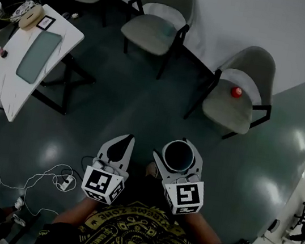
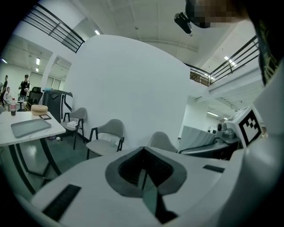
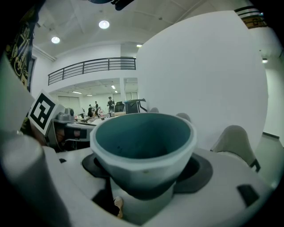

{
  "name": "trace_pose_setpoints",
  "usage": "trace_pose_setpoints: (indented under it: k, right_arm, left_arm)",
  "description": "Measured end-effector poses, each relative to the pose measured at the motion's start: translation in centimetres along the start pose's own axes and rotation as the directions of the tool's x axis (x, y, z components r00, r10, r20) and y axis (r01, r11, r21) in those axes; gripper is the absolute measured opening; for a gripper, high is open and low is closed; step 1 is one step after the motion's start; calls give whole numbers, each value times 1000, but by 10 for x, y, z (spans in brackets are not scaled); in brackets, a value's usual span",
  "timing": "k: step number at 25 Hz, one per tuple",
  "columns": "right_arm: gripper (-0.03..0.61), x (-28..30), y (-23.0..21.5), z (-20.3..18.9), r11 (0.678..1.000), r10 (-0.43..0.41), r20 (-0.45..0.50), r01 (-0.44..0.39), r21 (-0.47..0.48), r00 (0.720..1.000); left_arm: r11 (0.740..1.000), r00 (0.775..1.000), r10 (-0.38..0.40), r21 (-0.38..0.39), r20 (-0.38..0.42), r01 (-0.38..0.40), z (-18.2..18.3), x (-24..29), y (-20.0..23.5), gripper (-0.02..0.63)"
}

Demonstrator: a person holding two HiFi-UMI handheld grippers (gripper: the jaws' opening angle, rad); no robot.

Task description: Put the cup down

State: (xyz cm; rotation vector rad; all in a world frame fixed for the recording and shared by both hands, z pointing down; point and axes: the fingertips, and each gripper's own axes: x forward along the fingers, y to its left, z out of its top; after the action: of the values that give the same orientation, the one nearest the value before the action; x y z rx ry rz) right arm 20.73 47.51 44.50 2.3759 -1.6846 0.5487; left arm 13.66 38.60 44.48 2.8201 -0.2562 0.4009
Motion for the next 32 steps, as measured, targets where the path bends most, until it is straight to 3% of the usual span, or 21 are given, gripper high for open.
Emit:
trace_pose_setpoints:
  k: [19, 32]
  right_arm:
    - [380, 87, 53, 56, 995, 75, -4, -75, -62, 997]
    - [380, 132, 101, 84, 995, 52, -7, -52, -85, 999]
  left_arm:
    - [996, 995, 84, -33, 48, -83, 42, -10, 102, 11]
    - [997, 997, 51, -59, 60, -47, 60, -24, 168, 11]
